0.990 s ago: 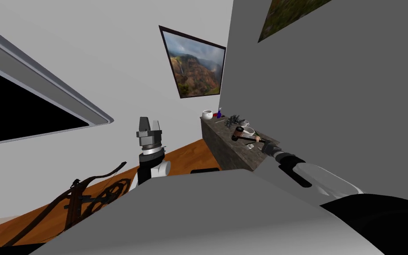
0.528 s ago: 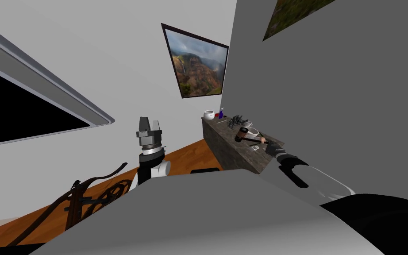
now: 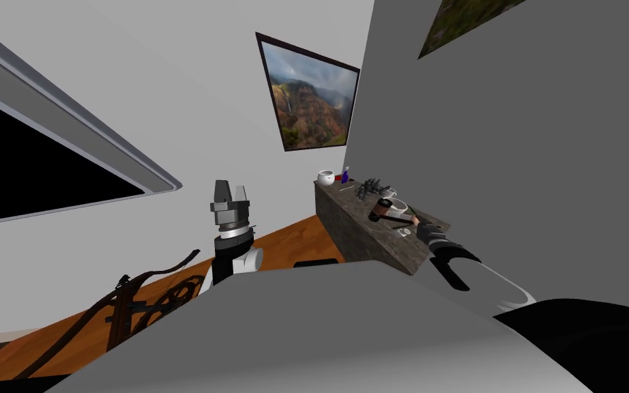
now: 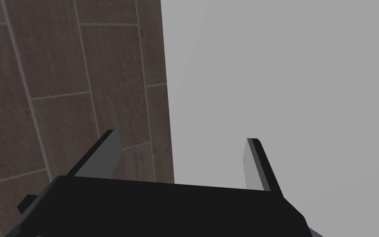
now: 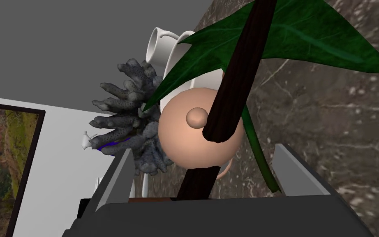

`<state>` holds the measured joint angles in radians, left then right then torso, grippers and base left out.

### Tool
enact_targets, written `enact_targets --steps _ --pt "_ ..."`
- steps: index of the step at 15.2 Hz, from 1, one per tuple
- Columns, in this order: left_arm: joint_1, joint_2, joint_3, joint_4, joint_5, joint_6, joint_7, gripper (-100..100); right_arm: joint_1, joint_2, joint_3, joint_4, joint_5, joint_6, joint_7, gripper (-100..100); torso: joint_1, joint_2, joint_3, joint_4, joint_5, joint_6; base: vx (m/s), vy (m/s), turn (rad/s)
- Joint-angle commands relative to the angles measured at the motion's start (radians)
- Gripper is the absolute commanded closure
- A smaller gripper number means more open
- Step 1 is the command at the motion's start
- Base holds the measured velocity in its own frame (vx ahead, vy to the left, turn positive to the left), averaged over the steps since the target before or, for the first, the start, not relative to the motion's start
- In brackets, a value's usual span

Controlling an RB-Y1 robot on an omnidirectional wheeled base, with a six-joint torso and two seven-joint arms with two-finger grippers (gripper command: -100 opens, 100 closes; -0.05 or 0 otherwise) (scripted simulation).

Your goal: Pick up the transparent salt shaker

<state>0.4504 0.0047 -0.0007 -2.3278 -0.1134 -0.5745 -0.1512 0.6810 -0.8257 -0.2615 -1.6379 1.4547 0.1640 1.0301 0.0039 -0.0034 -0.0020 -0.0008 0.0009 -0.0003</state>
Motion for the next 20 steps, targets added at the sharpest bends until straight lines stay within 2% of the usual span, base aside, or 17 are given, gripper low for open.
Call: enact_targets --steps 1,4,6,7,13,16,18,19,20 --pt "0.0 0.0 0.0 0.0 0.0 0.0 0.0 0 -0.005 0.013 0.004 0.022 0.034 0.04 0.022 -100 0.0 0.0 0.0 0.0 0.0 0.0 0.037 0.054 0.04" --pt "0.0 0.0 0.0 0.0 0.0 0.0 0.0 0 -0.008 0.019 0.009 0.036 0.048 0.065 0.04 -100 -0.001 0.001 0.0 0.0 0.0 0.0 0.026 0.041 0.043" --pt "0.0 0.0 0.0 0.0 0.0 0.0 0.0 0 -0.014 0.032 0.018 0.064 0.07 0.111 0.074 -100 -0.001 0.001 0.001 0.0 0.0 0.0 0.024 0.037 0.075" --pt "0.0 0.0 0.0 0.0 0.0 0.0 0.0 0 -0.014 0.032 0.018 0.064 0.07 0.111 0.074 -100 -0.001 0.001 0.001 0.0 0.0 0.0 0.034 0.035 0.059" --pt "0.0 0.0 0.0 0.0 0.0 0.0 0.0 0 -0.024 0.067 0.046 0.14 0.105 0.216 0.16 -100 -0.004 -0.002 -0.002 -0.001 -0.004 -0.003 0.035 0.031 0.1" --pt "0.0 0.0 0.0 0.0 0.0 0.0 0.0 0 -0.029 0.084 0.064 0.17 0.109 0.249 0.191 -100 -0.006 -0.007 -0.005 -0.003 -0.011 -0.007 0.047 0.011 0.102" --pt "0.0 0.0 0.0 0.0 0.0 0.0 0.0 0 -0.029 0.056 0.025 0.159 0.098 0.245 0.172 -100 -0.008 -0.011 -0.008 -0.005 -0.015 -0.01 0.019 -0.004 0.012" --pt "0.0 0.0 0.0 0.0 0.0 0.0 0.0 0 -0.031 0.069 0.047 0.165 0.109 0.246 0.175 -100 -0.01 -0.011 -0.008 -0.004 -0.015 -0.01 -0.005 -0.011 -0.006" --pt "0.0 0.0 0.0 0.0 0.0 0.0 0.0 0 -0.031 0.068 0.045 0.166 0.109 0.246 0.172 100 -0.01 -0.011 -0.008 -0.004 -0.014 -0.01 0.0 0.0 0.0"
